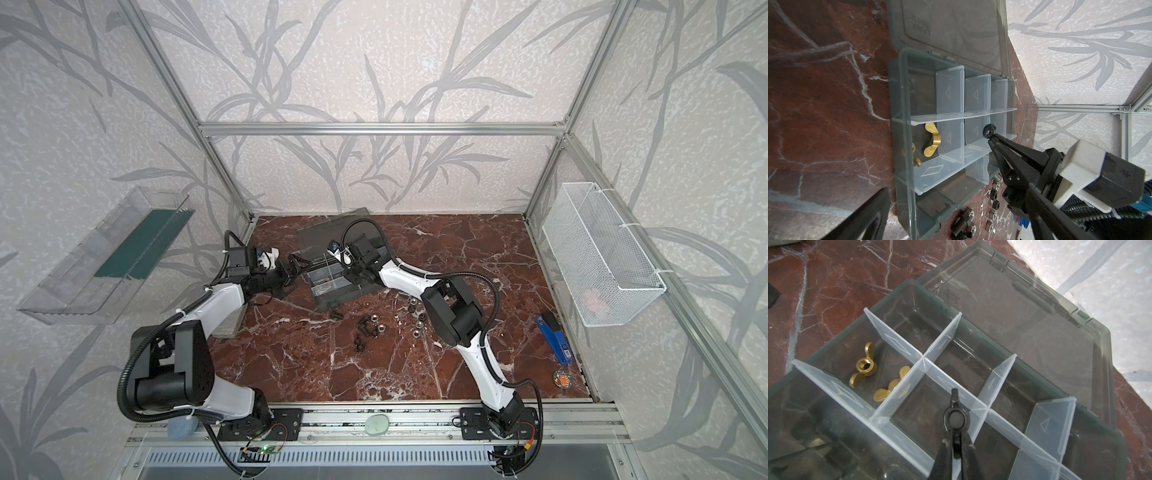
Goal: Sort the screws and nuts into containers
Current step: 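Lower the black wing nut into a compartment and open the right gripper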
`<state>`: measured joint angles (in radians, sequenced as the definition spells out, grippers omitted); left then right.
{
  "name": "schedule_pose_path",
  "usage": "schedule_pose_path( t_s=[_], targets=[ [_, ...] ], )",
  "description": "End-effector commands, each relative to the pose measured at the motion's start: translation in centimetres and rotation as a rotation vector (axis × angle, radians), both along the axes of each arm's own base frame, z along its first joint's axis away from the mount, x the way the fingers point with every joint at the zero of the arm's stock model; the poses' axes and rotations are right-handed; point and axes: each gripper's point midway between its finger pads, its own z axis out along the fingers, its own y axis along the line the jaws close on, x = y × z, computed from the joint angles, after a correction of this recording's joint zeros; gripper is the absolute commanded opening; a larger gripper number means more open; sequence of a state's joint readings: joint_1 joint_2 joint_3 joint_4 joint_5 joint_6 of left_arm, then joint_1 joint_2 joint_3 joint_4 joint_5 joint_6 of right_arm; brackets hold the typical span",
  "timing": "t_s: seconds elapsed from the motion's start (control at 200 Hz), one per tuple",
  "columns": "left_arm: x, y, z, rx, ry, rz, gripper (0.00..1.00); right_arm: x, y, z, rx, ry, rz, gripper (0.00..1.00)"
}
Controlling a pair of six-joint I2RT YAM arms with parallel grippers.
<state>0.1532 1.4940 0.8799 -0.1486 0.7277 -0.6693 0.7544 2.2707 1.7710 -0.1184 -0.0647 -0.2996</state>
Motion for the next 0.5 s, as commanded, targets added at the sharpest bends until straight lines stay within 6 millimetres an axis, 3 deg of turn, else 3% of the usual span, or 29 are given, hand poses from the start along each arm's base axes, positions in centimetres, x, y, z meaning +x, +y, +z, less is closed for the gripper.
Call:
schedule_pose_path(
  t_s=[0.0, 0.185, 0.495],
  targets=[
    [-0.2, 0.0, -0.1, -0.004, -0.007, -0.008, 0.99, -0.7, 0.6, -0.3, 0.009, 0.027, 0.020, 0.19],
    [-0.3, 0.0, -0.1, -0.003, -0.009, -0.007, 1.00, -1.5, 1.2, 0.3, 0.001, 0.009, 0.047, 0.35],
    [-0.3, 0.1, -0.5, 0.008, 0.003, -0.006, 1.00, -4.0, -0.3, 3.9, 0.063, -0.001, 0.060, 0.43]
  ],
)
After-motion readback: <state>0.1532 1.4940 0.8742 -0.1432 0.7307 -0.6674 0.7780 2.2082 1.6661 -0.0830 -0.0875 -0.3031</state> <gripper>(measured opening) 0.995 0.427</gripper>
